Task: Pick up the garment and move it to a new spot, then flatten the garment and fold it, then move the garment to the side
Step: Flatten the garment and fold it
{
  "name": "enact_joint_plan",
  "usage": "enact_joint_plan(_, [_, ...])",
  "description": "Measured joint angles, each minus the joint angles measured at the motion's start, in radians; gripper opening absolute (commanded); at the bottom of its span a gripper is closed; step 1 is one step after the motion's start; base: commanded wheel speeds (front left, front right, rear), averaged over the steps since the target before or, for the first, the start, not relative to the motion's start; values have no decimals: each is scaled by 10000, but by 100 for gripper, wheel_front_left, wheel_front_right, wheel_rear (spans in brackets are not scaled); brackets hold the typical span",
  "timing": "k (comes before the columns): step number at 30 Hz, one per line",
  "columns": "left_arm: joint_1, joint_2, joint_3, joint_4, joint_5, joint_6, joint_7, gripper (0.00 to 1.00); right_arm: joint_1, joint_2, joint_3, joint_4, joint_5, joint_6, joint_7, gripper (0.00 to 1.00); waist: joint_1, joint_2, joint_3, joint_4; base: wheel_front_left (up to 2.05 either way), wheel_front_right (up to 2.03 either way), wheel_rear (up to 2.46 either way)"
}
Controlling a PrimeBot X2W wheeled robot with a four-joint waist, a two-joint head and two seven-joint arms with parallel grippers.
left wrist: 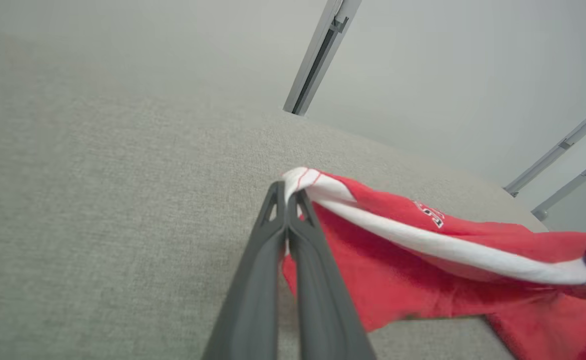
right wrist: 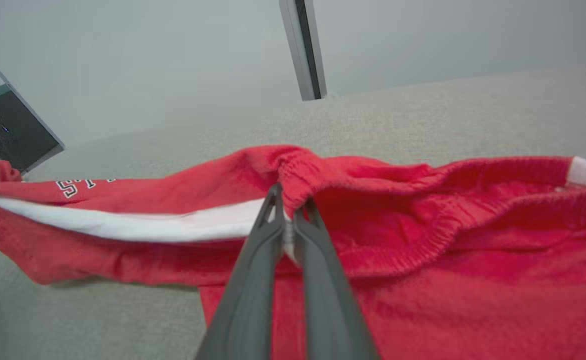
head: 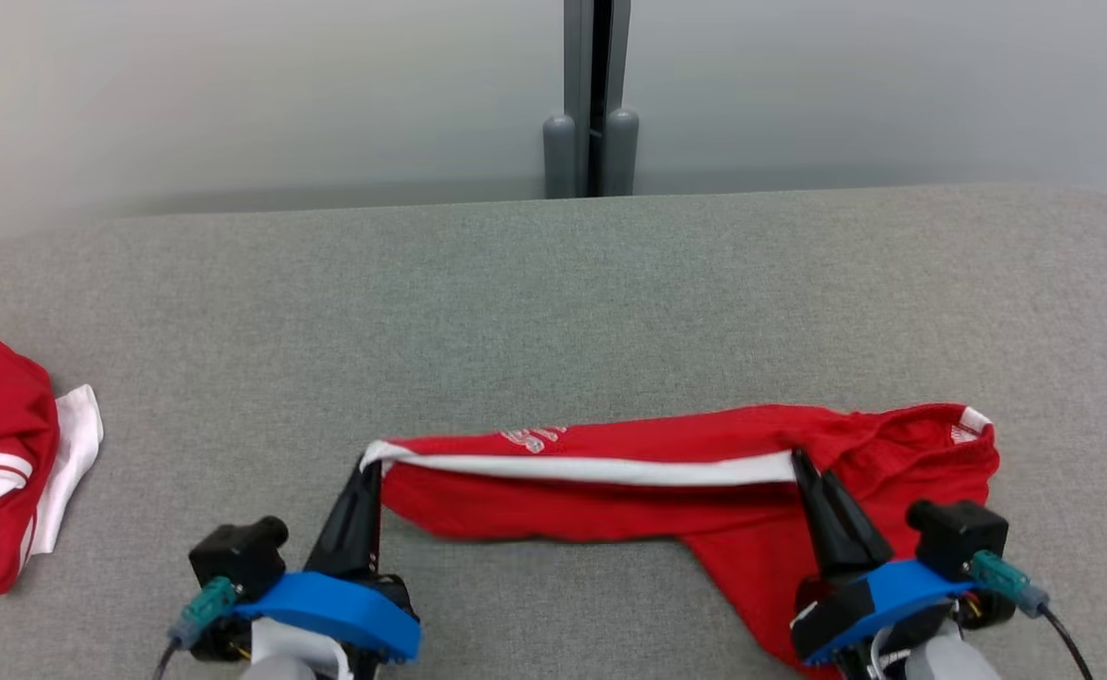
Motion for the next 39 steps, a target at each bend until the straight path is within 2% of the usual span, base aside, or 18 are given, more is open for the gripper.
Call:
enact_joint_plan(7, [-906, 717, 453, -1423, 420, -2, 0, 0, -952, -71, 186, -1319, 846, 0, -2, 0, 0, 0, -520, 101, 0, 0, 0])
enact_joint_plan(13, [-2629, 1852, 336, -2422, 652, -8, 0, 0, -2405, -844, 644, -2151, 1812, 0, 383, 0, -1, 0, -794, 162, 0, 0, 0])
enact_joint_plan(17, [-4014, 2614, -56, -2253, 667, -8, 0, 0, -3847, -1377, 1108, -2173, 2067, 0, 949, 0, 0, 0, -568, 152, 0, 0, 0])
enact_joint_plan(20, [-5235, 2930, -345, -1553, 734, -8, 2, 0, -5107, -1563, 1457, -1693, 2247, 0, 1143, 0, 0, 0, -244, 148, 0, 0, 0])
enact_joint_plan(24, [-7105, 2884, -449, -483, 884, 10, 0, 0, -6987, -1818, 1979, -665, 2136, 0, 848, 0, 1, 0, 289, 207, 0, 0, 0])
enact_joint_plan(26, [-7950, 2765, -299, -86, 1104, 186, 2, 0, -7955, -1925, 2107, -58, 1906, 2, 525, 0, 1, 0, 561, 277, 0, 0, 0])
enact_joint_plan(30, [-9107, 2406, 314, -155, 1521, 585, -2, 0, -9531, -2079, 2157, 750, 1352, 4, 63, 0, 2, 0, 1032, 493, 0, 0, 0])
enact_joint_plan(33, [-8863, 2173, 616, -309, 1804, 573, -2, 0, -9743, -2096, 2180, 968, 1260, 6, 15, 0, 2, 0, 1241, 716, 0, 0, 0])
enact_joint_plan(35, [-8101, 2038, 802, -270, 1894, 487, 0, 0, -9479, -2157, 2251, 844, 1296, 6, 4, 0, 3, 0, 1301, 837, 0, 0, 0])
enact_joint_plan(39, [-5769, 1605, 1290, -92, 1891, 341, 0, 0, -7513, -2339, 2857, 849, 1551, 12, 6, 0, 3, 0, 1101, 1000, 0, 0, 0])
